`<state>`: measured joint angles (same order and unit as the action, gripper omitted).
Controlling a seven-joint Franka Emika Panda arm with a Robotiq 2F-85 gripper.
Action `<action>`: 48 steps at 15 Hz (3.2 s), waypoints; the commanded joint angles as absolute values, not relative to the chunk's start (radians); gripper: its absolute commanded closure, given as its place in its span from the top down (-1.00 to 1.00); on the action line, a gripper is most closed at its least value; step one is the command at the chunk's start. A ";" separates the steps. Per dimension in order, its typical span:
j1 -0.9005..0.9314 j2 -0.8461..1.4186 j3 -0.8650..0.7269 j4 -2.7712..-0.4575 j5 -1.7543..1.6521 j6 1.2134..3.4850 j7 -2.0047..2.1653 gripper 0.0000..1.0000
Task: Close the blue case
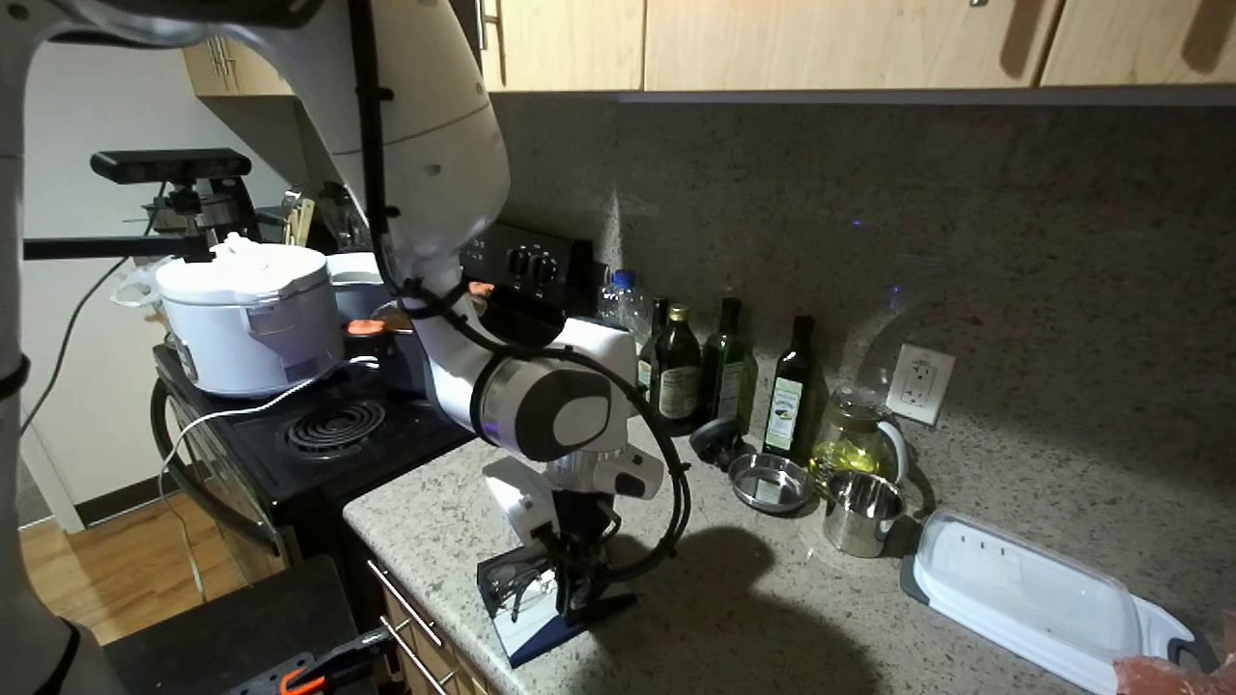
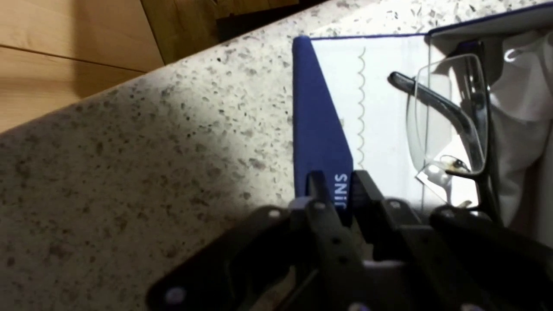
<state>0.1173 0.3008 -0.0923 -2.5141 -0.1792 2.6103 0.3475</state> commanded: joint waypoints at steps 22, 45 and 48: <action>0.151 0.275 -0.139 -2.575 -0.266 2.596 0.484 -0.62; -0.136 0.123 -0.029 -2.696 0.463 2.652 -0.182 0.38; -0.174 0.146 -0.012 -2.679 0.614 2.634 -0.366 0.40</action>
<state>-0.1314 0.1482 -0.0422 -2.6727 0.5049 2.6378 -0.2329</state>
